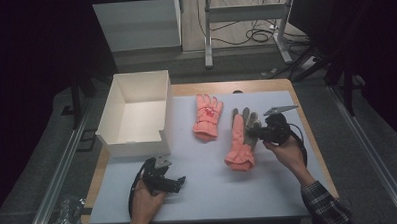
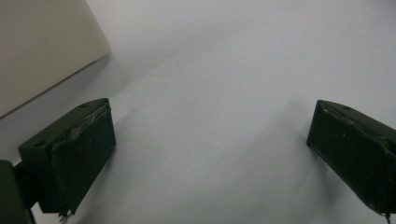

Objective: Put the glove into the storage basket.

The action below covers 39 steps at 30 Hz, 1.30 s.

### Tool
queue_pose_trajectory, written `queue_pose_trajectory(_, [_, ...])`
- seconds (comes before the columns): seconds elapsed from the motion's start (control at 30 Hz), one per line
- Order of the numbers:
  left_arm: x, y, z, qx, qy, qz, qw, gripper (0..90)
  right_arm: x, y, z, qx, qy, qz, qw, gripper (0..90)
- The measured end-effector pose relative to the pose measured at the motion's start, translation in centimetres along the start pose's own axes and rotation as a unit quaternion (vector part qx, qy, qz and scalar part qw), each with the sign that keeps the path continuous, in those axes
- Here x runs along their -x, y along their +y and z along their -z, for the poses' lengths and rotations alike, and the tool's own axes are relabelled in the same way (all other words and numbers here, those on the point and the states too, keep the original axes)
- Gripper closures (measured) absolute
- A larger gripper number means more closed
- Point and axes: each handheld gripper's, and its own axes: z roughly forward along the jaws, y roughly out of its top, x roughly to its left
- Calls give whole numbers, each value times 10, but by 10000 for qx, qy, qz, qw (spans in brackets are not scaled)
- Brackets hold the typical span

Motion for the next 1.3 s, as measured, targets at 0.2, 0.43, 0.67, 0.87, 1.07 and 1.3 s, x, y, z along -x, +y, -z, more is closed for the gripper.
queue_pose_trajectory(0.2, [0, 0, 0, -6, 2, -3, 10000, 10, -19, -11, 0, -68, 444, 197, 9988, 856])
queue_pose_trajectory(0.43, [0, 0, 0, -7, 1, -3, 10000, 10, -38, -20, -5, -200, 898, 466, 9947, 856])
queue_pose_trajectory(0.67, [0, 0, 0, 5, 3, 9, 10000, 10, -40, -31, -23, -526, 836, 681, 9928, 854])
queue_pose_trajectory(0.87, [0, 0, 0, -14, 2, -15, 10000, 10, -36, -36, -31, -586, 697, 809, 9926, 831])
queue_pose_trajectory(1.07, [0, 0, 0, -16, 3, -16, 10000, 10, -38, -35, -30, -473, 444, 1047, 9924, 705])
queue_pose_trajectory(1.3, [0, 0, 0, -26, -7, -19, 10000, 10, -32, -23, -23, -218, 330, 887, 9953, 581])
